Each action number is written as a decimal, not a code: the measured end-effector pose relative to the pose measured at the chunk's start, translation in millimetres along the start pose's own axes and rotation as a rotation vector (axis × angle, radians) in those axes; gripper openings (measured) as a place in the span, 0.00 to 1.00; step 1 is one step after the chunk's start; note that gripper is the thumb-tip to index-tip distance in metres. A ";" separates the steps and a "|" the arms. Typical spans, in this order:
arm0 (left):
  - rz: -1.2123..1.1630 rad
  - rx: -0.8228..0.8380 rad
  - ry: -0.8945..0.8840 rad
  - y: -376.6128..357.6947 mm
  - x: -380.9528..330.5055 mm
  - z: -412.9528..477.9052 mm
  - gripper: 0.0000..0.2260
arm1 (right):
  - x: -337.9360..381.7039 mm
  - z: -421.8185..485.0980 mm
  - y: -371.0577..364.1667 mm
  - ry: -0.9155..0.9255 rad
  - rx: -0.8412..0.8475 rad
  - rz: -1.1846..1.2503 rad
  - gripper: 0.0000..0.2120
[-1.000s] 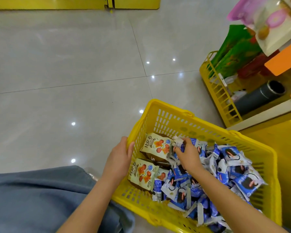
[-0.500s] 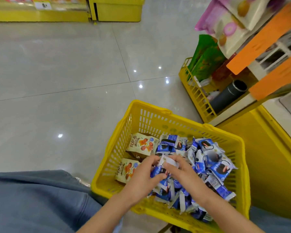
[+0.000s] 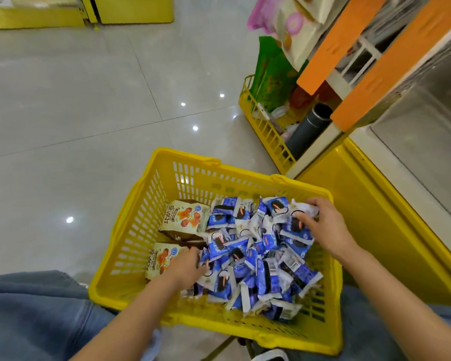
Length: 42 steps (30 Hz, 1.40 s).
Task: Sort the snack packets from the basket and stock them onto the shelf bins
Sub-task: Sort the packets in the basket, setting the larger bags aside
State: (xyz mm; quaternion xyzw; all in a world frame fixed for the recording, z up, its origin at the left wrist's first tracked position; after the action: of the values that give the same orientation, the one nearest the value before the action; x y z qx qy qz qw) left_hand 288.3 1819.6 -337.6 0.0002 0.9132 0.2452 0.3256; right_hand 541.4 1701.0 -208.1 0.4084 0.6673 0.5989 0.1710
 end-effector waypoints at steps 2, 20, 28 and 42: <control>0.138 0.141 0.044 -6.1 6.4 3.4 0.21 | 2.9 -2.8 -4.9 0.048 -0.073 -0.145 0.21; -0.236 -0.080 0.156 5.6 15.4 1.3 0.14 | 103.9 -6.2 -168.3 0.196 0.493 -0.208 0.23; -0.292 -0.185 0.005 44.5 23.5 -17.4 0.09 | 112.4 2.2 -176.2 0.204 0.542 -0.237 0.16; -0.888 -0.271 -0.335 54.2 -58.3 -46.0 0.05 | 53.1 -33.9 -39.1 0.099 0.058 0.426 0.13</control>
State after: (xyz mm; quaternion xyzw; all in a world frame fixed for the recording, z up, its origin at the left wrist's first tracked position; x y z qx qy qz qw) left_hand 298.2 1837.4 -247.9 -0.3918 0.7202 0.1958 0.5381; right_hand 471.5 1720.5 -223.4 0.5150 0.5904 0.6215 -0.0041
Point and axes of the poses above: each hand's wrist, its own z-axis towards the middle knuckle, its own y-axis out of the back of the hand, x = y × z, the point moved 3 cm from there along z, towards the middle knuckle, and after that the axes turned 13 degrees about -z, right-handed, at the moved point
